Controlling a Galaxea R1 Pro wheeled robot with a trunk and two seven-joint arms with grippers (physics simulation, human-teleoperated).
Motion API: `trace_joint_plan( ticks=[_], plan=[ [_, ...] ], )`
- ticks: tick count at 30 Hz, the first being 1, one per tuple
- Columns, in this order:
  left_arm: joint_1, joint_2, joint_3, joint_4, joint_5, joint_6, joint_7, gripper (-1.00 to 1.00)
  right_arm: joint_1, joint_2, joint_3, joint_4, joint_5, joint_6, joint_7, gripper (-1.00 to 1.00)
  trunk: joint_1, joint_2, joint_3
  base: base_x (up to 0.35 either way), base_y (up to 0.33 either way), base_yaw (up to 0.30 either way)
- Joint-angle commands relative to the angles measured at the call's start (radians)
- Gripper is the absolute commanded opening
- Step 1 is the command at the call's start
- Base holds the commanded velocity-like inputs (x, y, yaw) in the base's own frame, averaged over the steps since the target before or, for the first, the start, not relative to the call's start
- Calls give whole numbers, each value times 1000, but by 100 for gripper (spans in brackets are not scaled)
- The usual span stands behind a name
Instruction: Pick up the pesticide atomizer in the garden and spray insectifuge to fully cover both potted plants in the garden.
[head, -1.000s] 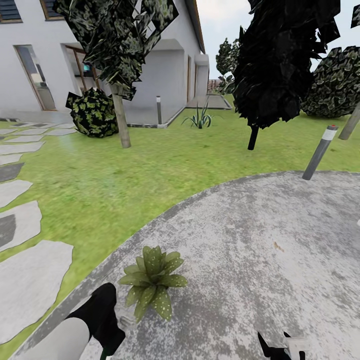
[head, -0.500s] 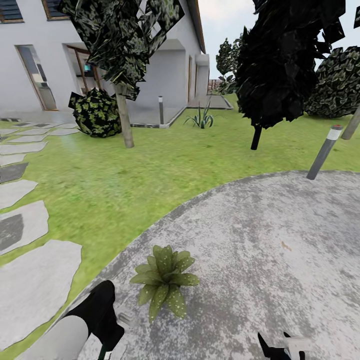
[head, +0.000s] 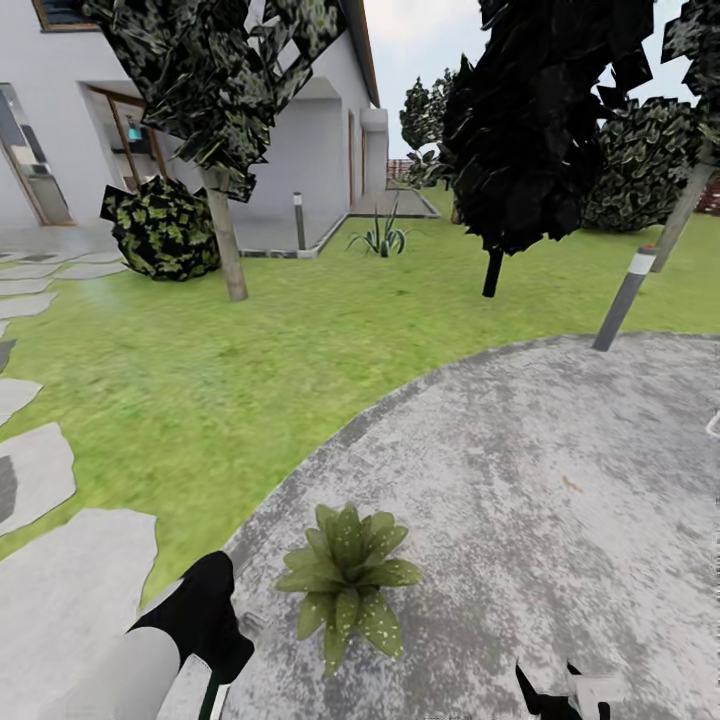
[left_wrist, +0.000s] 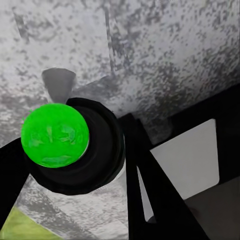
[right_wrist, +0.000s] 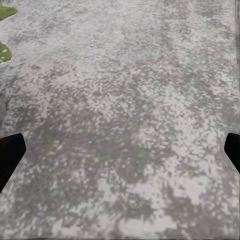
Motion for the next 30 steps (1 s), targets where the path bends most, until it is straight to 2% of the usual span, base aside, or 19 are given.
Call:
trace_joint_plan(
  ticks=[1,7,13,21,30],
  plan=[
    [-1,-1,3,-2,-9,4,-10,-100,-1,0,-8,0,5,-3,8,100,0,0,-1,6,260,-292],
    [-7,7,3,-3,-9,4,-11,-100,-1,0,-9,0,5,-3,8,100,0,0,-1,1,55,-293],
    [-9,-1,3,-3,-9,4,-12,-100,-1,0,-10,0,5,-4,8,100,0,0,-1,0,2,-293],
    [-7,1,2,-2,-9,3,-12,-100,-1,0,-10,0,5,-4,8,100,0,0,-1,-8,9,-293],
    [-5,8,0,-1,-11,2,-12,-100,-1,0,-10,-2,3,-3,7,100,0,0,-1,-136,219,-239]
  ],
)
